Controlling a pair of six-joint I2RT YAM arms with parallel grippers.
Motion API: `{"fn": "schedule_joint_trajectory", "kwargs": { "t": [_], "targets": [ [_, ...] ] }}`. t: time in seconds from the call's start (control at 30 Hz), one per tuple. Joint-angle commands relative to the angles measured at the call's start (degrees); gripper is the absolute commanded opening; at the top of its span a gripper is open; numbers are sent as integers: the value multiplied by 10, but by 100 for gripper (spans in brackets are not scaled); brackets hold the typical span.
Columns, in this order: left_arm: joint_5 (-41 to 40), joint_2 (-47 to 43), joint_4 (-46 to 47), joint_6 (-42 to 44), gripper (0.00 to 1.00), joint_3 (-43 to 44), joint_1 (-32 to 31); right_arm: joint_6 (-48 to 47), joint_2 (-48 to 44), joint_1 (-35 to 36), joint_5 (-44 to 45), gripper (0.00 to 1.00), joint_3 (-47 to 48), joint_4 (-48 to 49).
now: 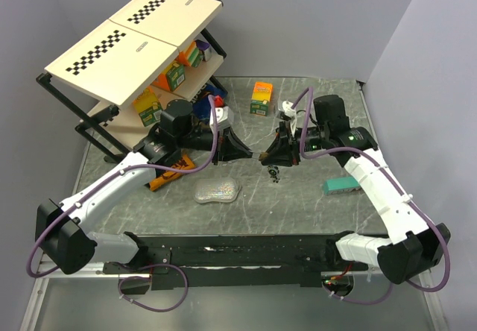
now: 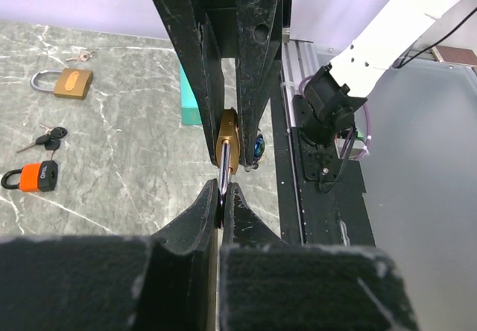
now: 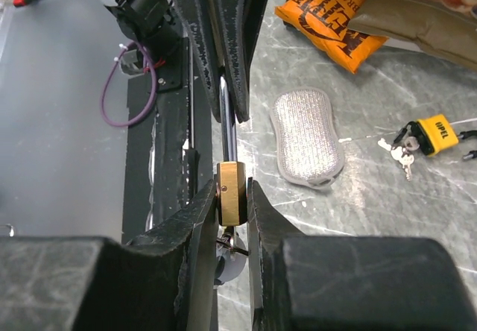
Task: Lock with the key
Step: Lock the lock.
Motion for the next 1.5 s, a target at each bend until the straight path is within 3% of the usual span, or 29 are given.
{"fn": "schedule_joint_trajectory", "kwargs": {
  "t": [0.0, 0.2, 0.23, 0.3, 0.33, 0.43, 0.67, 0.83, 1.17, 1.33, 1.47],
  "targets": [
    [37, 26, 36, 7, 1, -2, -56, 38, 17, 32, -70, 0, 24, 166],
    [64, 26, 39, -16, 1, 2, 10, -16, 13, 19, -49, 0, 26, 76],
    [66, 26, 33, -13, 1, 11, 20, -26, 13, 14, -49, 15, 26, 59],
    [69, 23, 4, 7, 1, 21, 43, -33, 17, -9, -50, 34, 30, 12],
    [70, 22, -13, 29, 1, 30, 48, -44, 19, -19, -52, 50, 31, -2],
    [76, 16, -46, 57, 1, 40, 63, -75, 16, -50, -43, 60, 32, -50],
    [80, 2, -31, 38, 1, 31, 68, -133, 15, -72, -25, 61, 38, -118],
    [84, -3, -14, 17, 1, 28, 68, -85, 14, -65, -15, 60, 24, -51],
    [87, -10, -2, -16, 1, 19, 67, -74, 32, -26, 7, 53, 32, -24],
    [82, -11, -2, -16, 1, 16, 68, -62, 27, -21, 13, 42, 23, -7],
    [80, -13, 13, -22, 1, 13, 68, -64, 28, -21, 18, 28, 22, -9]
  ]
}}
